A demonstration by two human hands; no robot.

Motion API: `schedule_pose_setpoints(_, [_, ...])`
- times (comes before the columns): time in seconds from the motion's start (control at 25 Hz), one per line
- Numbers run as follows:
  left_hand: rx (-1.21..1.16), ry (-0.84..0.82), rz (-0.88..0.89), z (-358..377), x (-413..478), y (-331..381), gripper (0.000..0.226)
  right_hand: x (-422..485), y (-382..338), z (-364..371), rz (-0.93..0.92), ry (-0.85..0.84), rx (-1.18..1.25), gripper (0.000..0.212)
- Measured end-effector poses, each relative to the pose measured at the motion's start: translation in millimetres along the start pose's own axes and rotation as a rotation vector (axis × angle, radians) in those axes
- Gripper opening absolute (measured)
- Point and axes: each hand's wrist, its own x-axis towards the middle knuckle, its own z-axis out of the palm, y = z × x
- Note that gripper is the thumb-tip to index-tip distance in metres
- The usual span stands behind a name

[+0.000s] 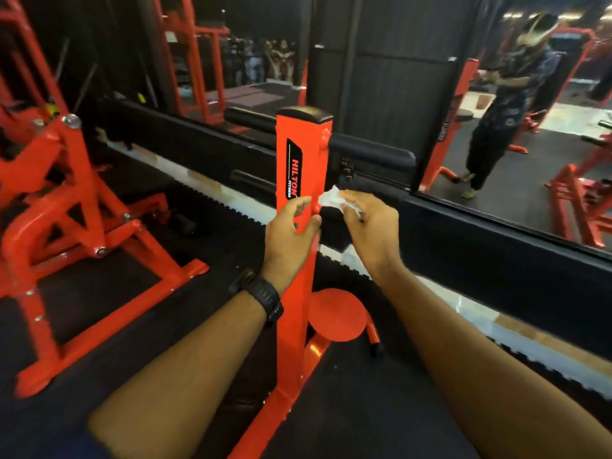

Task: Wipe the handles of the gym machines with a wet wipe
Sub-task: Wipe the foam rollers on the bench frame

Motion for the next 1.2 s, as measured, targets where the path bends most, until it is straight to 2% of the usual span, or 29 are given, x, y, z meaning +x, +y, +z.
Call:
schedule_pose_setpoints(0.16, [0.32,-0.005,0.14,26.9,29.8,-31.3,0.048,36.7,40.0,29.4,-0.343,-0.213,-0.307,0.037])
schedule_pose_setpoints(0.28, [0.561,-0.058,0.293,38.3,44.4,-51.4,0.058,51.6,63.2,49.4,-0.349,-0.443,-0.436,0.043])
schedule_pose_setpoints(0.36, [0.668,-0.123,0.354,40.1,56.9,-59.5,0.065,48.7,80.1,56.2,-0.384,-0.473,-0.508,0.04])
schedule_pose_setpoints(0.44, [0.669,-0.153,0.302,38.6,68.2,-63.5,0.076,44.2,89.5,58.6,-0.433,-0.458,-0.596,0.031])
schedule_pose_setpoints(0.6, [0.568,-0.252,0.255,31.9,73.6,-71.1,0.083,60.5,56.7,55.0,-0.318,-0.445,-0.521,0.017])
schedule_pose_setpoints(0.8, [0.55,-0.256,0.217,30.3,71.0,-73.1,0.087,54.0,50.5,35.6,-0.324,-0.42,-0.508,0.02])
schedule_pose_setpoints(1.0, [0.501,-0.202,0.258,45.4,66.8,-76.3,0.087,66.9,41.9,31.9,-0.233,-0.542,-0.636,0.02])
schedule_pose_setpoints(1.2, [0.555,-0.21,0.212,42.8,69.9,-81.3,0.095,63.5,54.4,21.6,-0.211,-0.548,-0.529,0.019])
